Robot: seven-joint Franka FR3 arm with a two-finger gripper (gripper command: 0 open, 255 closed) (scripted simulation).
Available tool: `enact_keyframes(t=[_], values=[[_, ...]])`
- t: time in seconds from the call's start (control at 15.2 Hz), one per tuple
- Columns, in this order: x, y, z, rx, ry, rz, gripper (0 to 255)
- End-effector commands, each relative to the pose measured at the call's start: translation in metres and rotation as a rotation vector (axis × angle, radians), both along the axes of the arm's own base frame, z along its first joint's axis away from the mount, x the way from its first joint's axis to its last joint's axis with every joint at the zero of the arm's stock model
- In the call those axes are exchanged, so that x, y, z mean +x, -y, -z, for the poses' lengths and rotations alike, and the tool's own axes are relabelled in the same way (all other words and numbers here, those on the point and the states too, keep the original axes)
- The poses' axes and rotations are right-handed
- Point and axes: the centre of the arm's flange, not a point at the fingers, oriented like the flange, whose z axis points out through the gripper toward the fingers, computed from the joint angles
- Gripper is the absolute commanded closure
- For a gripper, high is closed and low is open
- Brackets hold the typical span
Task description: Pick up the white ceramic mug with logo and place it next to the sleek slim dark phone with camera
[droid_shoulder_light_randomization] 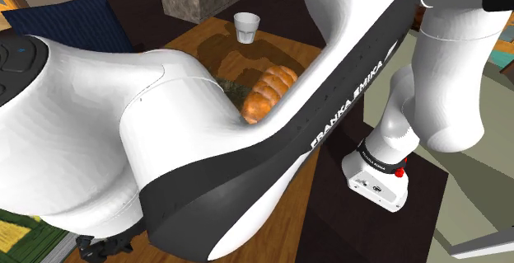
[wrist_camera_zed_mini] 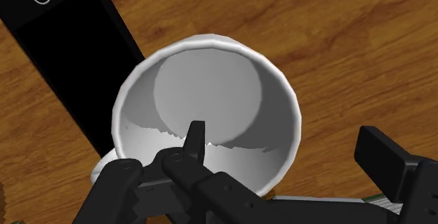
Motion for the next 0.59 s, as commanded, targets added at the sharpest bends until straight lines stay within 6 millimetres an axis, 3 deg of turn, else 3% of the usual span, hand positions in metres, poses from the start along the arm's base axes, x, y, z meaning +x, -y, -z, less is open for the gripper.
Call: enact_keyframes(t=[0.0,0.07,0.53], values=[[-0.001,0.000,-0.022,-0.001,0.000,0.000,0],[-0.001,-0.001,-0.032,-0.001,0.000,0.000,0],[-0.001,-0.001,-0.032,-0.001,0.000,0.000,0]])
